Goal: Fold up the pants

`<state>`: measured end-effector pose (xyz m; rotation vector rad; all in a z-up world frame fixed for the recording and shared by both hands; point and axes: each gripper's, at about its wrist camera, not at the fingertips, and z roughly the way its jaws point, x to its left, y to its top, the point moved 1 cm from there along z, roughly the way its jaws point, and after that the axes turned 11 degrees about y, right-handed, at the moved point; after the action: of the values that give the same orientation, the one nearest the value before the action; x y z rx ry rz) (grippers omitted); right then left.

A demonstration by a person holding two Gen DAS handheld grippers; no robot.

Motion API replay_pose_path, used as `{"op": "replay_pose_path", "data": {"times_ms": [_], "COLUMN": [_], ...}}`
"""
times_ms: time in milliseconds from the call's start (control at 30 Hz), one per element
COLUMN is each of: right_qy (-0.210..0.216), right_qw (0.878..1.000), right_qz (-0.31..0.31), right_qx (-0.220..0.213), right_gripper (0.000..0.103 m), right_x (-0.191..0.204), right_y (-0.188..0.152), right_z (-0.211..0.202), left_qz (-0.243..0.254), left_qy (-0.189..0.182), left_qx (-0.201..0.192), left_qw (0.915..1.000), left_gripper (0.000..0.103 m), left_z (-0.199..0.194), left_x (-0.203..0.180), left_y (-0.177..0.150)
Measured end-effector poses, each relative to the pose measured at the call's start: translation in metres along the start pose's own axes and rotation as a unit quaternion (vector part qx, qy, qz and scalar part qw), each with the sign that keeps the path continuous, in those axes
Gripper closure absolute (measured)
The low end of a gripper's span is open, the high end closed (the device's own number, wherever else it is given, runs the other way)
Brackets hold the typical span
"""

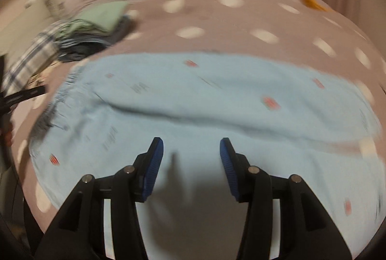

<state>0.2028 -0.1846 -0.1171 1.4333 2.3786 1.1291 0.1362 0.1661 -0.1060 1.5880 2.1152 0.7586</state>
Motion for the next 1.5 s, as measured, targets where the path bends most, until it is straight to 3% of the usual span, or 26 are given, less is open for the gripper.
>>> {"op": "replay_pose_path", "data": {"times_ms": [67,400,500,600,667,700,733,833,1000,1067,1267,1500], "right_qy": [0.014,0.044,0.045,0.085,0.112,0.116,0.112,0.084,0.043,0.017,0.030,0.031], "right_qw": [0.999,0.994,0.987,0.975,0.969,0.967,0.965,0.964,0.974,0.976,0.984,0.980], "right_qz": [-0.030,-0.065,-0.092,-0.097,-0.103,-0.110,-0.127,-0.170,-0.146,-0.157,-0.155,-0.191], "right_qx": [0.016,0.072,0.126,0.182,0.193,0.197,0.199,0.185,0.167,0.153,0.079,0.035], "right_gripper": [0.047,0.047,0.047,0.048,0.068,0.087,0.094,0.097,0.098,0.099,0.100,0.100], "right_x": [0.005,-0.024,-0.032,-0.038,-0.037,-0.035,-0.029,-0.012,-0.011,-0.001,0.014,0.065], "right_y": [0.017,0.106,0.123,0.124,0.126,0.125,0.122,0.115,0.110,0.111,0.114,0.068], "right_z": [0.019,0.111,0.145,0.162,0.158,0.156,0.153,0.144,0.154,0.144,0.060,-0.033], "left_qz": [-0.001,-0.015,-0.011,0.017,0.046,0.053,0.063,0.070,0.068,0.063,0.059,0.082], "left_qy": [0.005,-0.123,-0.154,-0.169,-0.167,-0.167,-0.169,-0.166,-0.131,-0.130,-0.131,-0.117], "left_qx": [0.015,0.088,0.095,0.106,0.108,0.107,0.105,0.105,0.099,0.093,0.036,-0.053], "left_qw": [0.9999,0.9884,0.9834,0.9797,0.9789,0.9786,0.9780,0.9781,0.9841,0.9852,0.9889,0.9883], "left_gripper": [0.044,0.044,0.044,0.044,0.047,0.050,0.056,0.062,0.069,0.078,0.081,0.081], "left_z": [0.020,0.082,0.087,0.091,0.088,0.088,0.085,0.087,0.094,0.085,0.034,-0.041], "left_x": [0.003,0.004,0.006,0.004,0.001,0.002,0.002,0.004,-0.006,-0.008,-0.002,0.000], "left_y": [0.012,0.039,0.048,0.051,0.050,0.050,0.049,0.051,0.052,0.053,0.048,0.017]}}
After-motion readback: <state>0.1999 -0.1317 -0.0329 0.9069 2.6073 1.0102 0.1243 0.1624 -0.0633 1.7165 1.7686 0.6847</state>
